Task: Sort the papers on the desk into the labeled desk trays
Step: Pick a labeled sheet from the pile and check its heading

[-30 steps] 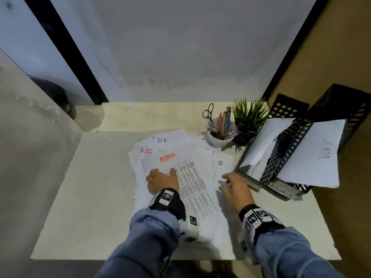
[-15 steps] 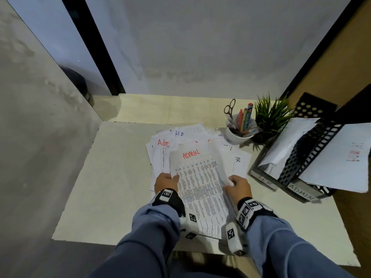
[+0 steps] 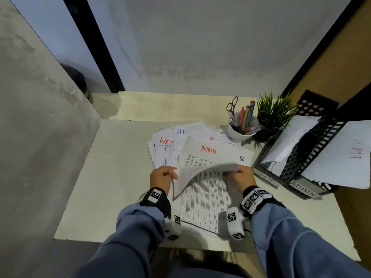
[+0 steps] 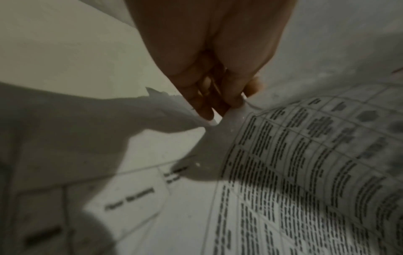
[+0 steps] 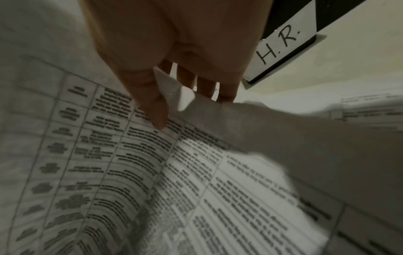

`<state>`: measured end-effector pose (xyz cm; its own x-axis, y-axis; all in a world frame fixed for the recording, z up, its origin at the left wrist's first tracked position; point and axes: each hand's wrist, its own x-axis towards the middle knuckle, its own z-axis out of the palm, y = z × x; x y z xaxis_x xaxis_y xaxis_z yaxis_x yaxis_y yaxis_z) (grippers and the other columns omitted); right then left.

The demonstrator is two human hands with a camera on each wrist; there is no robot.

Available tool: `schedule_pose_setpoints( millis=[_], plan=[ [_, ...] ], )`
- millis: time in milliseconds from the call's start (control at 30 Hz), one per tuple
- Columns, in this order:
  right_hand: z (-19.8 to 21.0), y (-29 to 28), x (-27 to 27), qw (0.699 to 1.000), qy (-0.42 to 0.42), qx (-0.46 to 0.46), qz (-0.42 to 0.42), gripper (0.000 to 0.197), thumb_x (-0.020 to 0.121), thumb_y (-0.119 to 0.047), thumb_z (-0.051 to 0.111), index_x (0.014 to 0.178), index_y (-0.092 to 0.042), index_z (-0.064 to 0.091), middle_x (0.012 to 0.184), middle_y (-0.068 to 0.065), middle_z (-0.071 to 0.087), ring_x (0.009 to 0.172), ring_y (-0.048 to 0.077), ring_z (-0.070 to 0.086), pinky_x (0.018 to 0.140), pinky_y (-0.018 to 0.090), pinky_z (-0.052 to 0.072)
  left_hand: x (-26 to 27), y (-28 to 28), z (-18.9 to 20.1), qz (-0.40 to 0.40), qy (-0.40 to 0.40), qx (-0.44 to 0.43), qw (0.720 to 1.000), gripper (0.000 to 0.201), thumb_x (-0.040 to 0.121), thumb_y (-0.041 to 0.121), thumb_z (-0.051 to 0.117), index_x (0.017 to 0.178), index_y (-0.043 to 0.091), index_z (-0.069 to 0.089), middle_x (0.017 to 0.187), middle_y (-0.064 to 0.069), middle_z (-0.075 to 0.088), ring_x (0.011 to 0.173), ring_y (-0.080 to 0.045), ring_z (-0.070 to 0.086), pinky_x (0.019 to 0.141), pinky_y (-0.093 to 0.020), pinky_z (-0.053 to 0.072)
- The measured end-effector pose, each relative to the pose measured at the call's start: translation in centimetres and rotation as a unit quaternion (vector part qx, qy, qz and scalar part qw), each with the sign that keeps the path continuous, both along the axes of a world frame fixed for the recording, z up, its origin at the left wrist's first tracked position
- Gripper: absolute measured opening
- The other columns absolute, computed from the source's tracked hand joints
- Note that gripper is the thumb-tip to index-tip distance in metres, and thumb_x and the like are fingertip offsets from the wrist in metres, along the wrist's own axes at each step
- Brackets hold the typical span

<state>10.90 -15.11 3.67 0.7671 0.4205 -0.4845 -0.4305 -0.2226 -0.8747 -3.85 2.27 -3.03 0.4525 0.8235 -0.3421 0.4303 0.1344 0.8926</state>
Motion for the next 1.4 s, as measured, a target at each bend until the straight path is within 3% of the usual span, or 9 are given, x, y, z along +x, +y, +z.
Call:
schedule_pose_setpoints(
  millis=[67, 233, 400, 533, 733, 900, 1067, 1200, 1400],
  plan=[
    [-0.7, -0.2, 0.2, 0.999, 0.030, 0.025, -0.027, 0.041, 0.069, 0.029, 0.041, 0.048, 0.001, 0.061, 0.055, 0.008, 0.060, 0.058, 0.026, 0.054, 0.042, 0.016, 0.047, 0.2, 0.3, -0.4, 0.014, 0.002, -0.031, 0.999, 0.053, 0.069, -0.020, 0.037, 0.043, 0.019, 0.062, 0.082, -0.004, 0.069, 0.085, -0.023, 0.062, 0.081, -0.028, 0.046],
    [-2.3, -1.5, 0.3, 0.993, 0.100, 0.020, -0.052, 0.033, 0.064, 0.026, 0.046, 0.045, 0.002, 0.058, 0.099, 0.022, 0.056, 0.071, 0.029, 0.054, 0.042, 0.022, 0.050, 2.2, 0.8, 0.5, 0.096, -0.014, -0.157, 0.983, 0.021, 0.095, 0.004, 0.036, 0.085, 0.009, 0.054, 0.087, -0.010, 0.055, 0.063, -0.017, 0.048, 0.055, -0.024, 0.036],
    [-3.4, -1.7, 0.5, 0.994, 0.100, 0.006, -0.039, 0.035, 0.062, 0.023, 0.051, 0.039, -0.002, 0.060, 0.120, 0.036, 0.053, 0.081, 0.035, 0.057, 0.048, 0.024, 0.054, 3.5, 1.0, 1.6, -0.110, 0.136, -0.063, 0.983, 0.025, 0.096, 0.033, 0.048, 0.088, 0.009, 0.051, 0.084, -0.010, 0.053, 0.075, -0.021, 0.049, 0.073, -0.028, 0.039],
    [-3.2, -1.2, 0.3, 0.991, 0.123, 0.026, -0.050, 0.038, 0.069, 0.023, 0.044, 0.039, 0.001, 0.055, 0.095, 0.046, 0.050, 0.068, 0.034, 0.055, 0.044, 0.024, 0.052, 3.9, 0.7, 1.6, -0.165, 0.133, 0.017, 0.977, 0.018, 0.081, 0.025, 0.071, 0.082, 0.014, 0.057, 0.071, 0.003, 0.053, 0.073, -0.021, 0.051, 0.061, -0.022, 0.037],
    [-4.7, -2.1, 0.4, 0.991, 0.099, -0.015, -0.092, 0.047, 0.071, 0.025, 0.044, 0.044, -0.009, 0.061, 0.059, 0.012, 0.057, 0.058, 0.024, 0.052, 0.052, 0.023, 0.050, 2.7, 0.8, 0.6, -0.072, 0.045, 0.076, 0.993, 0.018, 0.086, 0.013, 0.062, 0.099, 0.015, 0.075, 0.090, -0.008, 0.067, 0.078, -0.022, 0.058, 0.071, -0.027, 0.043],
    [-4.5, -2.4, 1.5, 0.991, 0.014, -0.102, -0.080, 0.037, 0.076, 0.022, 0.052, 0.065, -0.012, 0.062, 0.047, -0.007, 0.060, 0.055, 0.011, 0.053, 0.058, 0.020, 0.047, 1.7, 0.2, 0.8, 0.022, -0.022, -0.077, 0.997, 0.042, 0.079, -0.009, 0.051, 0.054, 0.021, 0.066, 0.062, 0.001, 0.063, 0.068, -0.021, 0.054, 0.063, -0.020, 0.047],
    [-4.1, -1.8, 1.1, 0.983, 0.076, 0.009, -0.167, 0.034, 0.072, 0.028, 0.049, 0.082, -0.002, 0.059, 0.089, 0.016, 0.061, 0.080, 0.018, 0.063, 0.068, 0.021, 0.055, 1.5, -0.7, 1.7, -0.042, -0.005, -0.135, 0.990, 0.035, 0.081, -0.022, 0.038, 0.072, -0.001, 0.065, 0.078, -0.007, 0.064, 0.070, -0.022, 0.056, 0.054, -0.013, 0.047],
    [-3.9, -2.0, 1.2, 0.976, 0.143, 0.027, -0.163, 0.047, 0.064, 0.031, 0.044, 0.093, -0.005, 0.053, 0.094, 0.013, 0.060, 0.088, 0.027, 0.057, 0.066, 0.029, 0.058, 1.8, -0.4, 0.2, -0.012, 0.003, -0.129, 0.992, 0.057, 0.073, -0.019, 0.034, 0.036, 0.016, 0.058, 0.095, -0.010, 0.071, 0.103, -0.031, 0.061, 0.092, -0.038, 0.050],
    [-4.3, -1.7, 0.3, 0.987, 0.095, 0.002, -0.131, 0.039, 0.066, 0.032, 0.044, 0.053, -0.002, 0.060, 0.056, 0.013, 0.060, 0.061, 0.026, 0.054, 0.049, 0.023, 0.048, 3.1, 0.6, 0.8, -0.053, 0.131, -0.034, 0.989, 0.027, 0.088, 0.000, 0.047, 0.110, 0.006, 0.061, 0.116, -0.013, 0.063, 0.111, -0.031, 0.057, 0.092, -0.030, 0.044]
  ],
)
